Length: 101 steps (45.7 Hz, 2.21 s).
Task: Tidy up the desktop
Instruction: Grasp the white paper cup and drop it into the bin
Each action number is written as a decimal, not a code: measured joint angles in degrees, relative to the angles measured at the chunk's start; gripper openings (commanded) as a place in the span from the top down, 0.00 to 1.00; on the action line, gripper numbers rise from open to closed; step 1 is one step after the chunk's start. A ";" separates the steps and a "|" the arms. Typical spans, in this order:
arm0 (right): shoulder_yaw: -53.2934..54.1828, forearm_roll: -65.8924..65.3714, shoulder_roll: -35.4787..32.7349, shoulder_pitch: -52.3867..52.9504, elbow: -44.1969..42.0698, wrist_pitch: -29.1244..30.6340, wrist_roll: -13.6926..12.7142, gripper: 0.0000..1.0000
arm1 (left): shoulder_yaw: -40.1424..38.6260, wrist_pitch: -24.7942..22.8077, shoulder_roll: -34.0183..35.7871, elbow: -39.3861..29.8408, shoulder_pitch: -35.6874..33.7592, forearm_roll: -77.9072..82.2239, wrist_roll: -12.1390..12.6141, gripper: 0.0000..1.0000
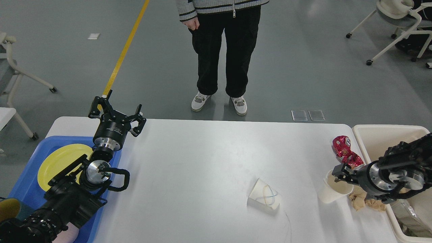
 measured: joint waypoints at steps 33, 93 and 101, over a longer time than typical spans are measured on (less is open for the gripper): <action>2.93 -1.02 5.97 -7.72 -2.31 -10.87 0.27 1.00 | 0.00 0.00 -0.01 0.00 0.00 0.00 0.00 0.00; -3.96 -0.72 10.88 14.91 0.03 2.03 0.19 1.00 | 0.00 -0.02 -0.07 0.05 0.00 0.00 0.00 0.00; -5.84 -0.01 4.17 -3.14 -24.38 -0.52 0.08 1.00 | 0.00 -0.02 -0.02 0.05 0.00 0.01 0.00 0.01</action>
